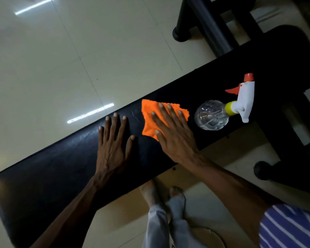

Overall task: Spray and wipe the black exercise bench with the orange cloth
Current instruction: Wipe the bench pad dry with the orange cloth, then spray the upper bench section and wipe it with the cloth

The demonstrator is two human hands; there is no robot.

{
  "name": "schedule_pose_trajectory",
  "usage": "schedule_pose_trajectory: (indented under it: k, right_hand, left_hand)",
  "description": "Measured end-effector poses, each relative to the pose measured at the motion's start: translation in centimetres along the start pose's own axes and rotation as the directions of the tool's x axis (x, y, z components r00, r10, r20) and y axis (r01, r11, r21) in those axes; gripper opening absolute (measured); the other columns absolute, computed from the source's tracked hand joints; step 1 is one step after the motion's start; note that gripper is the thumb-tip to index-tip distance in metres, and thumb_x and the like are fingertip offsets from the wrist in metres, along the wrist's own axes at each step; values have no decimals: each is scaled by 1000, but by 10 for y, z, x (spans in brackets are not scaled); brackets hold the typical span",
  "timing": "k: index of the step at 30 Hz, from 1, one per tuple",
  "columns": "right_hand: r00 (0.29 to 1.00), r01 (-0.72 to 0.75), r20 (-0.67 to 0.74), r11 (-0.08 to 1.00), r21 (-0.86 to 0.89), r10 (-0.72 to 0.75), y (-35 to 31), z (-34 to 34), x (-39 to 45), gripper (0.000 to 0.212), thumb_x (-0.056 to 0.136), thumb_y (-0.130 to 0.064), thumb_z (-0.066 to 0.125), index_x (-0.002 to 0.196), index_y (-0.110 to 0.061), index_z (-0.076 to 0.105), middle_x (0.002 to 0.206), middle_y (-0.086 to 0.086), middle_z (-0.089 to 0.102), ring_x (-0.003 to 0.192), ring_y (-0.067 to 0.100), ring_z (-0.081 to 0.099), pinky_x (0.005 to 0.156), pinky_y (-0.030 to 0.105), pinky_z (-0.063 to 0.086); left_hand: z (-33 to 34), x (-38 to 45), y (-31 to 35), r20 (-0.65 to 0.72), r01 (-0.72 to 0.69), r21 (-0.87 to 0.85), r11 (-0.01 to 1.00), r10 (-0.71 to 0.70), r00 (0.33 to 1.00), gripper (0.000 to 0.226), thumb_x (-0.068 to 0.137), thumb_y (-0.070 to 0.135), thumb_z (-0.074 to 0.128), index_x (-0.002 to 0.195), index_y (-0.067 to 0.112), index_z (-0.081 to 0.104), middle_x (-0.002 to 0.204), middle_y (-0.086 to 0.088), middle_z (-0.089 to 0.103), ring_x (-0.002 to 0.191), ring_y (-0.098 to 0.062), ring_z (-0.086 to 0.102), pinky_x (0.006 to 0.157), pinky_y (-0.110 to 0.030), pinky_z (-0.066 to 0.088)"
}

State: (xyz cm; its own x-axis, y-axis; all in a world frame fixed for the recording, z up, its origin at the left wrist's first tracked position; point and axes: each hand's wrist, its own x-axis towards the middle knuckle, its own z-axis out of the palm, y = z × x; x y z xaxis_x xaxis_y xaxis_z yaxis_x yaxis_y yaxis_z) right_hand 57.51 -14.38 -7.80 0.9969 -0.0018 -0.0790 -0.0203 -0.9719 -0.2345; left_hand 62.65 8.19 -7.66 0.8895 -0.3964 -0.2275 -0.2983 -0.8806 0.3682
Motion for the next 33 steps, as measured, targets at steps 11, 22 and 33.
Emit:
schedule_pose_trajectory:
  k: [11,22,33]
  right_hand:
    - [997,-10,75,972,235,-8,-2,-20,-60,60,110,-29,49,167,-21,29,179,9,12,167,27,3,134,52,13]
    - [736,-493,60,474,730,674,34,-91,-92,18,99,-33,73,113,-23,69,108,-2,74,104,17,73,86,35,61]
    - [893,-224,-46,531,817,447,110,-117,-41,100,81,-45,90,161,-23,35,152,-5,52,141,14,54,115,41,50]
  left_hand:
    - [-11,-4,30,-41,-67,-112,991,63,997,65,106,46,34,161,11,32,171,-12,25,162,-27,10,131,-52,15]
    - [-14,13,123,17,-253,-135,958,257,966,46,103,28,56,144,7,54,147,-15,55,138,-36,49,116,-49,40]
    - [-3,41,174,198,-31,109,994,9,980,40,98,32,58,133,15,57,137,-10,54,124,-36,49,92,-46,39]
